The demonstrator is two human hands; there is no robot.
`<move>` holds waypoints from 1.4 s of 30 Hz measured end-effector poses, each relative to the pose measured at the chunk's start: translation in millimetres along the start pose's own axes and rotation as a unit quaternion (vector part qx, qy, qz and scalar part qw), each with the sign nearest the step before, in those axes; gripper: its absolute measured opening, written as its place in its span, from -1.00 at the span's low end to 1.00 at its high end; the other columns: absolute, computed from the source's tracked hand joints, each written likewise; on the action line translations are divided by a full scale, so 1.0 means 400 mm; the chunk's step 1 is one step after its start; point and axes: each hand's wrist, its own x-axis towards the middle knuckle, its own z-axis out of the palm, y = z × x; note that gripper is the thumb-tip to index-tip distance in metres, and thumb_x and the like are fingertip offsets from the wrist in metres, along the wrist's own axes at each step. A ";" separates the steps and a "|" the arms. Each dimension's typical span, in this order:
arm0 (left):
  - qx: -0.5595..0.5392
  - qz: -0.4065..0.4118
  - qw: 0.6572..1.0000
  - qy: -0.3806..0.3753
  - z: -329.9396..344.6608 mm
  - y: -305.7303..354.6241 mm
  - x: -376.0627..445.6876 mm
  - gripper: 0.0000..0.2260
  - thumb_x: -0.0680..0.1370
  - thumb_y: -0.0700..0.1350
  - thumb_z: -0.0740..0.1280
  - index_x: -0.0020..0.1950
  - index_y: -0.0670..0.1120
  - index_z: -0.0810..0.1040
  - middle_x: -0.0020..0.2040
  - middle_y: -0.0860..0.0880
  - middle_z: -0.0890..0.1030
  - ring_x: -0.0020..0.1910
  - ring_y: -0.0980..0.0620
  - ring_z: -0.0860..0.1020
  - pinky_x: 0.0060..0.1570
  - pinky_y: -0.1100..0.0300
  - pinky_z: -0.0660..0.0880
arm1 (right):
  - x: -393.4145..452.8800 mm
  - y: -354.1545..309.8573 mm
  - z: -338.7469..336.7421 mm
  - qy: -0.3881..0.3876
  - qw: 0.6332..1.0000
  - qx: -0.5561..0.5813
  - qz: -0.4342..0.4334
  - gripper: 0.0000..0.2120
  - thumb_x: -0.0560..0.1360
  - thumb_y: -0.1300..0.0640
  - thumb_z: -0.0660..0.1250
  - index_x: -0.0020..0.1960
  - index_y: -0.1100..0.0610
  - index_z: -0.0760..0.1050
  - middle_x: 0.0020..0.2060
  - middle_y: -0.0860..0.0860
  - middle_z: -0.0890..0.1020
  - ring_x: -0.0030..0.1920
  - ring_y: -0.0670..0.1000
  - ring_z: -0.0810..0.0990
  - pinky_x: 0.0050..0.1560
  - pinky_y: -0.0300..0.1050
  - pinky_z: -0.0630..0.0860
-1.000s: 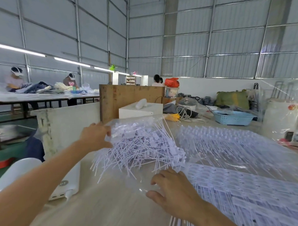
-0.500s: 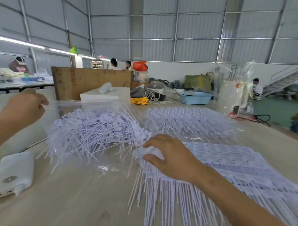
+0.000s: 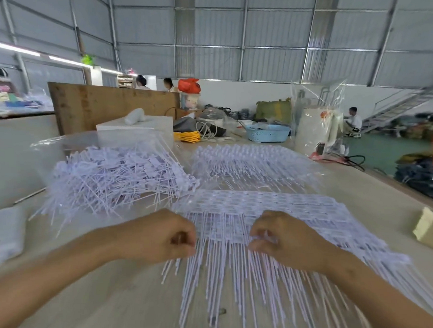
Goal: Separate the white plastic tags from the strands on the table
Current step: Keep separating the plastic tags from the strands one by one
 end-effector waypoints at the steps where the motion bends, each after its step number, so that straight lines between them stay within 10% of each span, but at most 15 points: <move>1: 0.007 0.006 0.999 0.032 0.020 -0.001 0.032 -0.94 0.55 -0.03 0.34 -0.05 0.02 0.58 -0.22 0.22 0.53 -0.26 0.33 0.48 -0.23 0.52 0.34 | 0.007 0.013 0.005 -0.007 1.000 -0.018 0.006 -0.68 0.52 -0.11 0.27 0.16 0.06 0.53 0.04 -0.07 0.45 0.04 -0.07 0.44 0.07 -0.13 0.39; 11: 0.084 -0.010 0.982 0.168 0.181 0.020 0.242 -0.60 0.65 0.02 0.09 0.46 -0.09 0.28 0.41 -0.01 0.30 0.39 0.04 0.23 0.37 0.25 0.12 | -0.104 0.015 0.059 0.002 0.997 -0.004 -0.073 -0.63 0.54 -0.06 0.18 0.32 -0.03 0.41 0.23 -0.13 0.36 0.19 -0.10 0.32 0.15 -0.35 0.20; 18: 0.062 -0.027 0.979 0.190 0.230 0.083 0.233 -0.59 0.66 0.01 0.00 0.50 -0.05 0.18 0.47 0.04 0.17 0.44 0.11 0.07 0.37 0.34 -0.04 | -0.072 0.110 -0.038 0.052 0.993 -0.065 0.079 -0.68 0.59 0.01 0.19 0.32 -0.02 0.44 0.20 -0.09 0.49 0.25 -0.03 0.42 0.24 -0.04 0.38; 22: 0.021 -0.040 0.982 0.184 0.202 0.101 0.246 -0.65 0.65 -0.01 0.07 0.42 -0.05 0.33 0.37 0.03 0.34 0.37 0.06 0.24 0.33 0.28 0.15 | -0.023 0.155 -0.049 -0.028 0.993 -0.019 0.112 -0.83 0.49 0.05 0.34 0.02 0.10 0.59 -0.10 -0.05 0.52 -0.04 -0.05 0.50 0.06 -0.13 0.43; 25: -0.106 -0.060 0.969 0.216 0.138 0.109 0.278 -0.78 0.64 -0.05 0.14 0.07 -0.10 0.55 -0.06 0.02 0.54 0.01 -0.01 0.52 -0.02 0.18 0.39 | 0.013 0.162 -0.080 -0.034 0.993 0.046 0.099 -0.86 0.46 0.14 0.37 -0.24 0.00 0.45 -0.26 -0.11 0.46 -0.25 -0.18 0.43 -0.19 -0.36 0.36; 32: -0.327 -0.083 0.911 0.237 0.105 0.095 0.365 -0.65 0.58 -0.08 0.29 -0.39 -0.14 0.43 -0.53 -0.03 0.46 -0.54 0.14 0.47 -0.36 0.23 0.43 | 0.112 0.136 -0.028 0.032 0.965 0.213 0.152 -0.79 0.46 0.27 0.32 -0.25 0.03 0.37 -0.34 0.01 0.46 -0.41 -0.05 0.41 -0.34 -0.15 0.35; 42: -0.584 -0.111 0.772 0.224 0.116 0.130 0.353 -0.84 0.60 -0.19 0.26 -0.13 -0.24 0.48 -0.39 -0.07 0.64 -0.40 0.00 0.64 -0.39 0.24 0.55 | 0.075 0.118 -0.038 0.121 0.961 0.221 0.118 -0.87 0.54 0.17 0.28 -0.18 0.16 0.49 -0.27 0.06 0.54 -0.25 0.00 0.47 -0.18 -0.11 0.38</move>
